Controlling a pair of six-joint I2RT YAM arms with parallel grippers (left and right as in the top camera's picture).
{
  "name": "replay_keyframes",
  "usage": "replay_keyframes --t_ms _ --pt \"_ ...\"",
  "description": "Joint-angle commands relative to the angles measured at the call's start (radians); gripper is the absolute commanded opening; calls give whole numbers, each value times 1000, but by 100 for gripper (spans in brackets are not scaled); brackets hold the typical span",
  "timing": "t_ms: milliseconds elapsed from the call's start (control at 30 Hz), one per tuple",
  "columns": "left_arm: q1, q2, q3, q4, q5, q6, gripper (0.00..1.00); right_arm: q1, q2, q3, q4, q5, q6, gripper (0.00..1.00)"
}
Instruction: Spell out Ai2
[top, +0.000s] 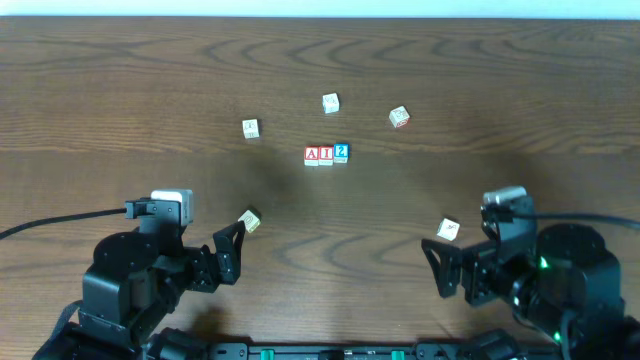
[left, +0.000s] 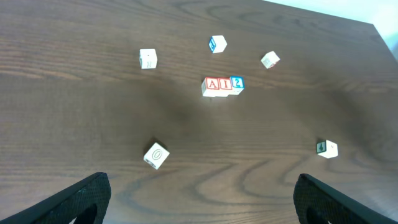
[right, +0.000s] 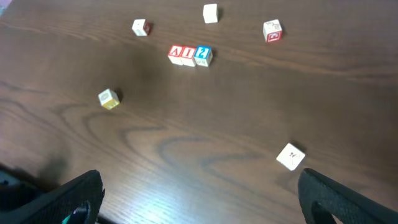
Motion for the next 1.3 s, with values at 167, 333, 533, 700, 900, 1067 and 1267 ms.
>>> replay_keyframes --t_ms 167,333,533,700,900,1067,1267 --pt "-4 1 -7 -53 -18 -11 96 9 -11 -10 -41 0 11 99" --pt "-4 1 -7 -53 -18 -10 95 9 -11 -10 -41 0 11 99" --pt "22 -23 -7 -57 -55 44 95 9 -11 -10 -41 0 11 99" --pt "160 -142 -72 -38 -56 198 95 9 -11 -10 -41 0 11 99" --pt "272 -370 -351 111 -56 324 96 9 -11 -10 -41 0 11 99" --pt "307 -500 -587 239 -49 322 95 9 -11 -10 -41 0 11 99" --pt "307 -585 -742 282 -49 312 95 9 -11 -10 -41 0 11 99"
